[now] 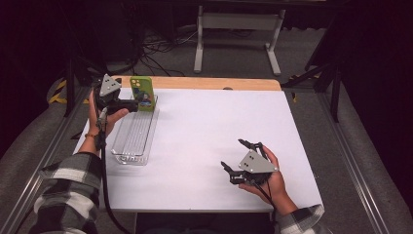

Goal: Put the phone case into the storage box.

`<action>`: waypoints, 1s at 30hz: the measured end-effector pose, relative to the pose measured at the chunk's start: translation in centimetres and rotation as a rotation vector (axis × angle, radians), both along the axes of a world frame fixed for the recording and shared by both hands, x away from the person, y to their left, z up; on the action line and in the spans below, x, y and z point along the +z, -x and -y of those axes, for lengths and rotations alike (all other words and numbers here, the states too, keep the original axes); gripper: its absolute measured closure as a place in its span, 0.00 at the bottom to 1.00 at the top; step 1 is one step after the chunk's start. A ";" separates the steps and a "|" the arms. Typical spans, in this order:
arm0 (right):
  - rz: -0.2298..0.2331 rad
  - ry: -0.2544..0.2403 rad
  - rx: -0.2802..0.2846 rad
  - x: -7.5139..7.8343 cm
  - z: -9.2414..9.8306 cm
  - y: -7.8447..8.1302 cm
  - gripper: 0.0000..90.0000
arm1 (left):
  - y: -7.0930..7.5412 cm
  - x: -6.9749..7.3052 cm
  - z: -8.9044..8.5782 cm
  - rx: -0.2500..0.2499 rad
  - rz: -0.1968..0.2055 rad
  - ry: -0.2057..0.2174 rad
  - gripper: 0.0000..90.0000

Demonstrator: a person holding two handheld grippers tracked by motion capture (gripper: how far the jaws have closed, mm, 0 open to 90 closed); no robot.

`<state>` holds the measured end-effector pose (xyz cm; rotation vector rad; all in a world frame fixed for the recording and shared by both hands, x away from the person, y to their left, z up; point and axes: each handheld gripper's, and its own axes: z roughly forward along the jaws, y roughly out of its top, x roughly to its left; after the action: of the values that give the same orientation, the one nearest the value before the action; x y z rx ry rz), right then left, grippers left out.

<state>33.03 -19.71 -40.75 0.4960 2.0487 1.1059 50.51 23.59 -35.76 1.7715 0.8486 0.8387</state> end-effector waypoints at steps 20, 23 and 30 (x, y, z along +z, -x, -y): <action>0.007 -0.003 -0.004 0.1 0.0 0.1 0.16 | 2.6 0.0 1.3 -0.049 0.044 0.029 0.03; 0.008 -0.003 -0.004 0.1 0.0 0.1 0.16 | 3.1 0.2 1.5 -0.062 0.052 0.040 0.03; 0.010 -0.004 -0.003 0.1 -0.1 0.2 0.16 | 4.5 0.4 2.0 -0.082 0.080 0.048 0.03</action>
<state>32.81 -19.62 -40.66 0.4939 2.0370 1.1084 46.06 21.57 -35.33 1.7075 0.7334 0.8232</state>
